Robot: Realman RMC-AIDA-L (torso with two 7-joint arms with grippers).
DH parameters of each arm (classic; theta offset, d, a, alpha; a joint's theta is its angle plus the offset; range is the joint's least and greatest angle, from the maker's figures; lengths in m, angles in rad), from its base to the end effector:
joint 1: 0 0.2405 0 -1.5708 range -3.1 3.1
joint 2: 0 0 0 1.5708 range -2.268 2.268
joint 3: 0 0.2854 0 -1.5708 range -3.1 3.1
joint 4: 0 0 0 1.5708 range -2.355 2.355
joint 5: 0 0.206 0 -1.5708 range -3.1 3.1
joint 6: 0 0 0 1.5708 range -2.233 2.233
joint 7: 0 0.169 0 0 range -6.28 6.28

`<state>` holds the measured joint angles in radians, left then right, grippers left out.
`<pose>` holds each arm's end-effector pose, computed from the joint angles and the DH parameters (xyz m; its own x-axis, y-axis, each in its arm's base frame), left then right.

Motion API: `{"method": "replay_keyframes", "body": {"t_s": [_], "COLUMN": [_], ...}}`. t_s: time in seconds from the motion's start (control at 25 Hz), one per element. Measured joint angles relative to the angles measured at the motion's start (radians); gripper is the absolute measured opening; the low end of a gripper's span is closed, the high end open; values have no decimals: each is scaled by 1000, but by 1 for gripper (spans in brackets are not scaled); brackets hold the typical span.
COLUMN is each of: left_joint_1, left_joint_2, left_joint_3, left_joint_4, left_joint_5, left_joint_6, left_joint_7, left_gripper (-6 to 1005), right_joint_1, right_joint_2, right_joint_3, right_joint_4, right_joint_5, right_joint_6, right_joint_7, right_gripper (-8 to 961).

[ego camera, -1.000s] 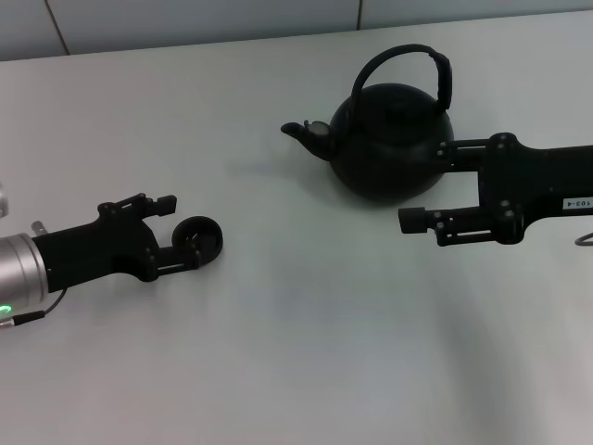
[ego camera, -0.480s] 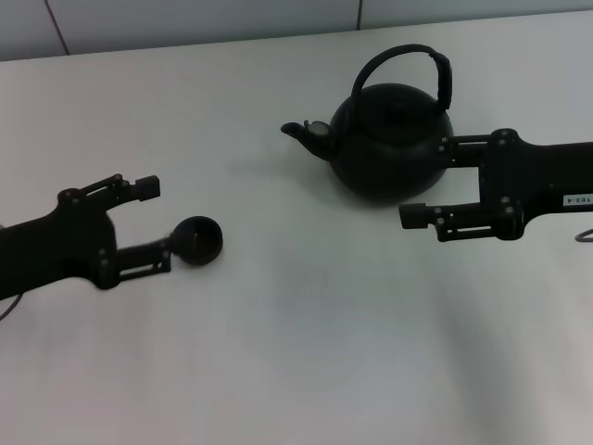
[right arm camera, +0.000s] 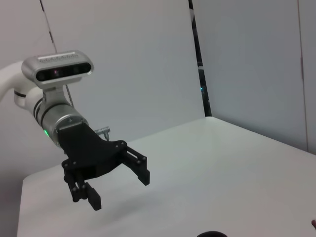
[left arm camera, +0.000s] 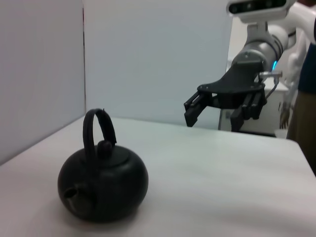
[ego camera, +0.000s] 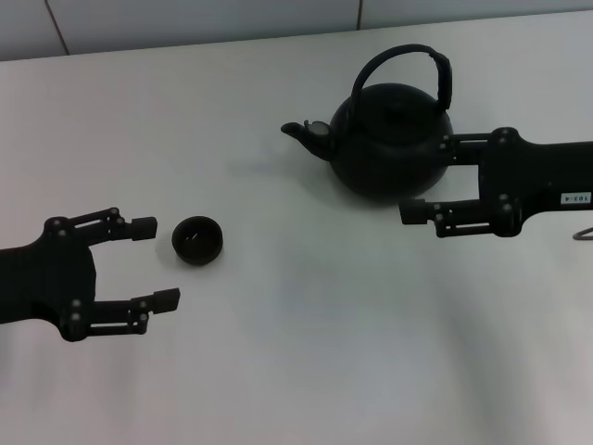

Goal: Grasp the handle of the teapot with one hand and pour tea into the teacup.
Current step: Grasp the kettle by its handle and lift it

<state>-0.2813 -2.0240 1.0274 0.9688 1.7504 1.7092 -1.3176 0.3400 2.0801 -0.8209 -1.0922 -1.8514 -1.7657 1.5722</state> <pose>-0.2715 0.2862 -0.0052 0.8806 0.1218 0.4579 0.2034 -0.9700 -0.1330 0.2535 0.3078 0.0197 0.8270 -0.2523 -0.5025 -0.3659 -0.9200 -0.1404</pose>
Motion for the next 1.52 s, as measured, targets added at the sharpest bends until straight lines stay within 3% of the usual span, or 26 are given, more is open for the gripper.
{"method": "replay_keyframes", "body": {"t_s": [0.44,1.04,1.52], "left_joint_1": [-15,-33,-39], "left_joint_2": [-1,-19,-22], "left_joint_3": [-9,-16,-23], "left_joint_4": [53,41,38], "left_joint_5": [41,93,95], "left_joint_6": [3,-5,-5], "left_joint_7": [-34,-43,-56], "left_gripper": [850,850,850], "right_joint_1": [-69,-189,-204], "right_joint_2": [3,7,4], "right_joint_3": [18,27,77], "right_joint_4": [-10,-16,83], "right_joint_5": [40,87,162], "right_joint_6": [12,209,313], "right_joint_7": [0,-93,-171], "right_gripper": [716,717,717]}}
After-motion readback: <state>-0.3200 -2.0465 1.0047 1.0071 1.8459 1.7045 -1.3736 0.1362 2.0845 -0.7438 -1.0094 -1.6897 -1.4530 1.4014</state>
